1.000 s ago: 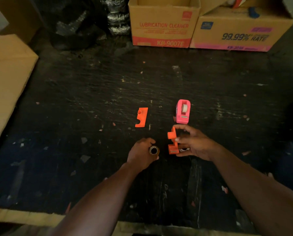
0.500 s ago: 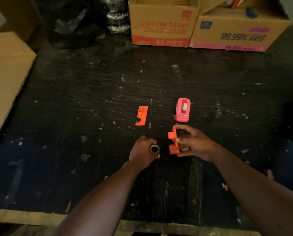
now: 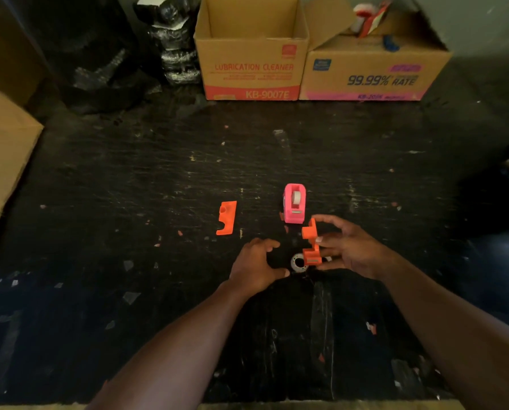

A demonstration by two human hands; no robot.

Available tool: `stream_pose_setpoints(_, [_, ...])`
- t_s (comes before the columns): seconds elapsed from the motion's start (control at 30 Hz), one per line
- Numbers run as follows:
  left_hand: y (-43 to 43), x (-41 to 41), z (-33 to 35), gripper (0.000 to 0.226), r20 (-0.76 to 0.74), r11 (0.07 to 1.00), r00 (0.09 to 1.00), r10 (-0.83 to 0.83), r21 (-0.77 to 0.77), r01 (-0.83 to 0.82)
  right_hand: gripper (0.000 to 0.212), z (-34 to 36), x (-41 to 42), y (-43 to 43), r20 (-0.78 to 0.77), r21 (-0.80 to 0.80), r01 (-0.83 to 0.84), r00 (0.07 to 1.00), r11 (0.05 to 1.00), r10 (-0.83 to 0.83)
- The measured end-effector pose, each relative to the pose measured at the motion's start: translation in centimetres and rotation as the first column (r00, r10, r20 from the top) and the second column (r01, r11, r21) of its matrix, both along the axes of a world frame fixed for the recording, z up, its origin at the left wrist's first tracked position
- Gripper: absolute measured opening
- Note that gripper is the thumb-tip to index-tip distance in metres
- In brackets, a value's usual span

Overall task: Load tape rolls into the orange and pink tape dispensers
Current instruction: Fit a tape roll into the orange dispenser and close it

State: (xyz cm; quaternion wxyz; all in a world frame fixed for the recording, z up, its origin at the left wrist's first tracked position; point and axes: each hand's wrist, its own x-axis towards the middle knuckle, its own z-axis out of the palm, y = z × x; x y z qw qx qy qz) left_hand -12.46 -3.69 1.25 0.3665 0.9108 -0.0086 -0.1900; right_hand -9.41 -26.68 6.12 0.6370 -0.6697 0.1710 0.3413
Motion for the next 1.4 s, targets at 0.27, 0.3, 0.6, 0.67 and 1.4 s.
stream_pose_setpoints(0.27, [-4.8, 0.9, -0.8, 0.079, -0.015, 0.996, 0.996, -0.087, -0.013, 0.087, 0.05, -0.6, -0.7, -3.2, -0.041, 0.013, 0.061, 0.997, 0.998, -0.061])
stream_pose_setpoints(0.3, [-5.1, 1.0, -1.0, 0.079, -0.017, 0.996, 0.995, -0.095, 0.0, 0.095, 0.05, -0.6, -0.6, -3.4, -0.046, 0.012, 0.064, 0.997, 0.998, -0.064])
stream_pose_setpoints(0.6, [-5.9, 2.2, -2.0, 0.071, -0.033, 0.985, 0.992, -0.125, 0.116, 0.128, 0.051, -1.3, 0.0, -4.1, -0.061, 0.019, 0.052, 0.997, 0.998, -0.05])
stream_pose_setpoints(0.67, [-6.1, 2.4, -2.0, 0.066, -0.029, 0.98, 0.99, -0.136, 0.145, 0.139, 0.052, -1.5, 0.2, -4.1, -0.066, 0.018, 0.048, 0.997, 0.999, -0.047])
stream_pose_setpoints(1.4, [1.6, 6.7, 6.6, 0.04, -0.073, 0.87, 0.948, 0.311, -0.379, -0.315, 0.057, 1.9, 5.8, 2.3, 0.037, 0.105, -0.069, 0.997, 0.992, 0.065])
